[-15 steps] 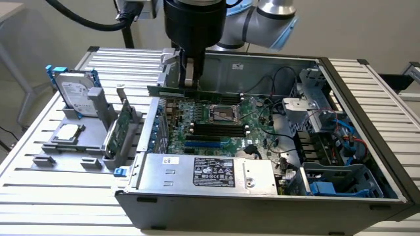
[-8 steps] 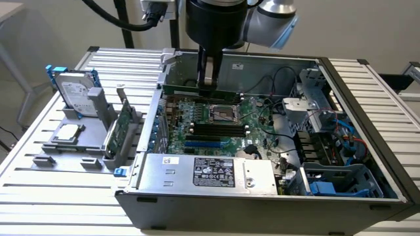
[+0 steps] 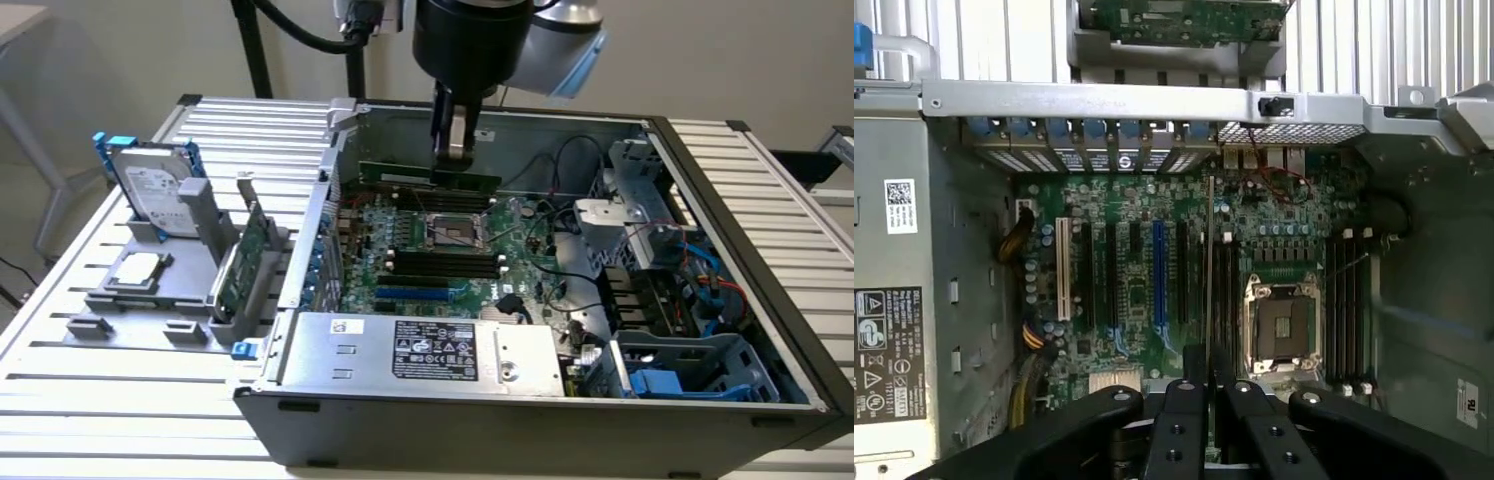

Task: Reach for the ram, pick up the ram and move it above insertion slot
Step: 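Pick up the ram and move it above insertion slot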

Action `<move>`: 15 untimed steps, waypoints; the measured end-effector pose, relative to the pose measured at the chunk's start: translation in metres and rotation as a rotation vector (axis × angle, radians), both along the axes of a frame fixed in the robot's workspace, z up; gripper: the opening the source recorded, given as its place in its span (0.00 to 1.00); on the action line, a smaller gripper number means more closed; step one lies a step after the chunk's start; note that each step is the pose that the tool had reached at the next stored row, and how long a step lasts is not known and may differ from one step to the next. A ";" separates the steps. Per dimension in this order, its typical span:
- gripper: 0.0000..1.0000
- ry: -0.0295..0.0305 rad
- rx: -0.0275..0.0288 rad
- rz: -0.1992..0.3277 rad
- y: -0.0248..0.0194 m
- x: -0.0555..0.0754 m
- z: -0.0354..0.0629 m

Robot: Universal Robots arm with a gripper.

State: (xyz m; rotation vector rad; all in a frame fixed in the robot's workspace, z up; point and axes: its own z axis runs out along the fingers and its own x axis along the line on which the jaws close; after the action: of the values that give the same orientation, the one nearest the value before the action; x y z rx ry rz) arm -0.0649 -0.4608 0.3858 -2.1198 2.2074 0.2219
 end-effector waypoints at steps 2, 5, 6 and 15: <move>0.13 -0.0023 -0.0020 0.000 0.0072 0.004 -0.0012; 0.13 -0.0070 -0.0055 0.000 0.0182 0.009 -0.0030; 0.13 -0.0089 -0.0068 0.000 0.0219 0.011 -0.0036; 0.13 -0.0252 -0.0294 0.001 0.0447 0.018 -0.0075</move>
State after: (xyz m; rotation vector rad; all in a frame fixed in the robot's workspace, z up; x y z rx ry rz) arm -0.0471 -0.4161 0.3783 -2.1262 2.2095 0.1629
